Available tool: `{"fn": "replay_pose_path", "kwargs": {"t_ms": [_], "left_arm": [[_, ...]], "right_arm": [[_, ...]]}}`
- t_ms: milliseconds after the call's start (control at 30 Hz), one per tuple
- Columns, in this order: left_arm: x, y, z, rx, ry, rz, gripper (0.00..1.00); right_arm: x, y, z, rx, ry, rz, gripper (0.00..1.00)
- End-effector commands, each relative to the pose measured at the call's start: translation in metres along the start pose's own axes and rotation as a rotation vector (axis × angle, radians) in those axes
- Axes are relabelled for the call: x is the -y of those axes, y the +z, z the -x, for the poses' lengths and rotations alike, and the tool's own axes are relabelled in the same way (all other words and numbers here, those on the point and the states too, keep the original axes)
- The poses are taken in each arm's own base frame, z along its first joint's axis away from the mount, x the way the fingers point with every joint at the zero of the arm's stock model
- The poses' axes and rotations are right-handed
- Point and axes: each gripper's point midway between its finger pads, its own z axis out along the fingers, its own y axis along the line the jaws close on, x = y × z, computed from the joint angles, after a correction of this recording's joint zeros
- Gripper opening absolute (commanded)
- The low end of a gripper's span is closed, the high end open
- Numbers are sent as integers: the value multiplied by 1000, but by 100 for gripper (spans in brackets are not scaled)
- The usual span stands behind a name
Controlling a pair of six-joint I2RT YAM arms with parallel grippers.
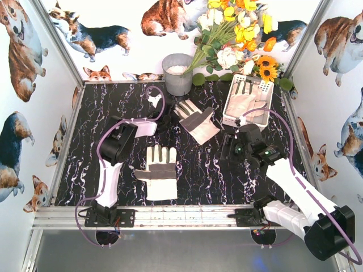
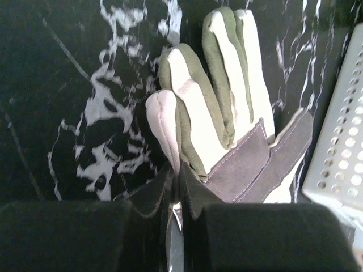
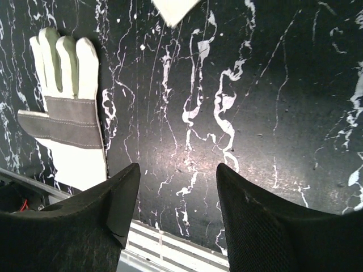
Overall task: Put the gloves into the storage basket
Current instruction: Move the glove to the center of the board.
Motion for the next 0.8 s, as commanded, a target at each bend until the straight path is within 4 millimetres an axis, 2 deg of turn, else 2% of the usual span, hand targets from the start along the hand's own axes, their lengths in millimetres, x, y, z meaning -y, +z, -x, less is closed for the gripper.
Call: {"fn": "replay_pose_path", "kwargs": {"t_ms": [0,233,367,600,767], "left_arm": [[-27,-28,-26,-135,134,39,0],[-7,-90,-74,-365,382,-180,0],[-7,-120,-102,-451,474,-230,0],[4,-156,-150,-507,523,-288,0],[-5,-165,-161,-460,456,-227,0]], "right_arm": [[-9,-14,32,92,-39,30,59],[-1,-17,36,97,-12,24,61],[5,-13,32,96,26,24,63],[19,7,0,19,138,46,63],[39,18,-28,-37,182,-10,63]]}}
